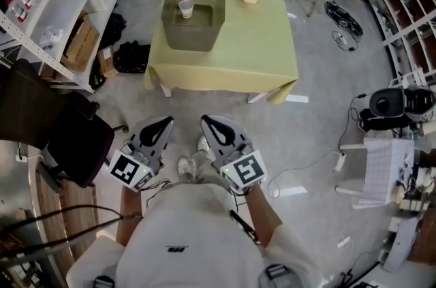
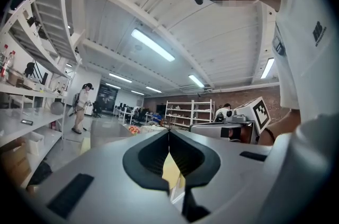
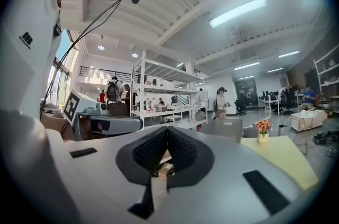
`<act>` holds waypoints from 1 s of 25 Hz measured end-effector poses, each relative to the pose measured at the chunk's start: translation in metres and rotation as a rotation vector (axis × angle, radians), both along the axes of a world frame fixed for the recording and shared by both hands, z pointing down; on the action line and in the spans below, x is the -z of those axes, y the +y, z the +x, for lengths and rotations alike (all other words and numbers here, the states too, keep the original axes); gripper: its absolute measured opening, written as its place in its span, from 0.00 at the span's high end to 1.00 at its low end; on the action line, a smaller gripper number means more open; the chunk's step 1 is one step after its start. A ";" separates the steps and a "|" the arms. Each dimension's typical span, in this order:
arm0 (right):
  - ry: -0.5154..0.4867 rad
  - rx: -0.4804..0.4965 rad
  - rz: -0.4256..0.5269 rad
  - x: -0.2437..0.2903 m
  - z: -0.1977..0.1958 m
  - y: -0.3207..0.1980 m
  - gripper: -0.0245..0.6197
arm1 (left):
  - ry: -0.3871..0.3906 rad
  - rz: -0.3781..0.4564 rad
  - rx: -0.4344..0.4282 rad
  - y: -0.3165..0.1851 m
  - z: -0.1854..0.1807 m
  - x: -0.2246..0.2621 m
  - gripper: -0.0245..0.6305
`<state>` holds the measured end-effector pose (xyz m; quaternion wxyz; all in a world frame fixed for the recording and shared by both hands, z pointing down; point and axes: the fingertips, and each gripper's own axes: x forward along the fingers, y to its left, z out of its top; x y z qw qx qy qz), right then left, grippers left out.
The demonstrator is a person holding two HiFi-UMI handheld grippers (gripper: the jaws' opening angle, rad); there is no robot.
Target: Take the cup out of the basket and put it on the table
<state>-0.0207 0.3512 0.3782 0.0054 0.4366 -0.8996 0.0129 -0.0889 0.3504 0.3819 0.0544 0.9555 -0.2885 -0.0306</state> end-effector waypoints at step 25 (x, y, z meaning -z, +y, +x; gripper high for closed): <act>-0.002 0.097 0.002 -0.006 0.068 -0.174 0.95 | -0.042 -0.010 0.096 -0.176 0.069 -0.001 0.94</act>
